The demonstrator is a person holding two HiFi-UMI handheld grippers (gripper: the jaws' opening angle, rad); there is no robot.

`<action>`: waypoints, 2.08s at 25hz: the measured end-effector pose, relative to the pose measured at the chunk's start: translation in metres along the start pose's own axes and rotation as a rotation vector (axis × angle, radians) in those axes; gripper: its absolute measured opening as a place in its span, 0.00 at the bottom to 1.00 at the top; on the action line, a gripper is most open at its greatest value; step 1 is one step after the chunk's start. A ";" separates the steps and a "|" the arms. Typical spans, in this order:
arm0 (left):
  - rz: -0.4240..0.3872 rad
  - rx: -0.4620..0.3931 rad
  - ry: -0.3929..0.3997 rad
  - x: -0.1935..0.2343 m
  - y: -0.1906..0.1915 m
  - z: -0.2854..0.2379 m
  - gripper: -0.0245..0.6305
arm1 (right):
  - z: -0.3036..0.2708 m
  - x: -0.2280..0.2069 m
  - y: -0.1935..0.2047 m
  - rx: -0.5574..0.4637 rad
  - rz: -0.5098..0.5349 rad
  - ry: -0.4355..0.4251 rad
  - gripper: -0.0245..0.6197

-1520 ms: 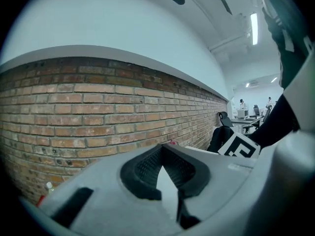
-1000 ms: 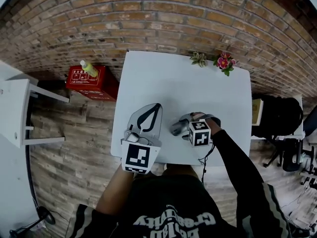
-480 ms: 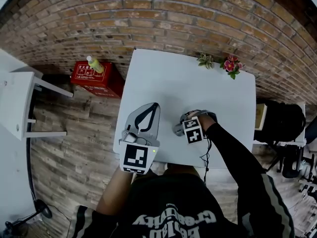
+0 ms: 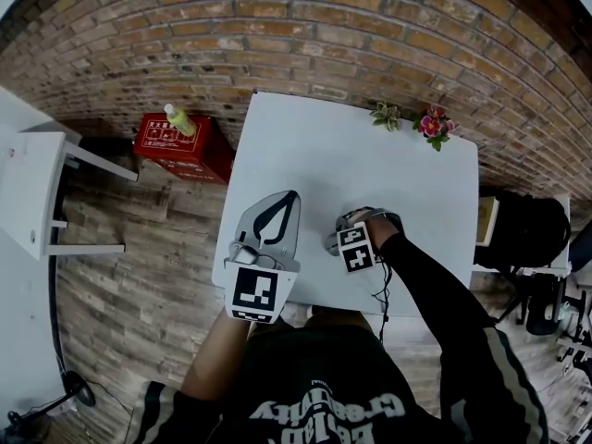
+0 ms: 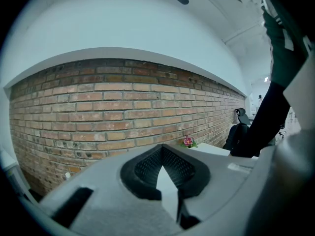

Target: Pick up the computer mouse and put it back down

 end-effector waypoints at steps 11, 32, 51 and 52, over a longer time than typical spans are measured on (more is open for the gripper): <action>0.003 0.014 0.025 -0.004 0.003 -0.004 0.05 | 0.000 -0.001 0.000 0.010 -0.004 -0.015 0.51; -0.006 0.018 -0.012 0.014 0.002 -0.003 0.05 | 0.002 0.001 0.002 -0.012 -0.031 0.001 0.50; -0.072 0.005 -0.068 0.047 -0.011 0.005 0.05 | 0.024 -0.014 -0.002 -0.115 -0.237 0.124 0.49; -0.074 0.004 -0.065 0.047 -0.012 0.005 0.05 | 0.025 -0.015 -0.001 -0.122 -0.249 0.131 0.48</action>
Point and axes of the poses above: the fingertips, and each gripper's own axes: z backward along the fingers, x to its left, y out of its underside, the point moved 5 cm from there along z, backward along the fingers, and after that the axes turned 8 degrees about x, right-handed, at the moved point
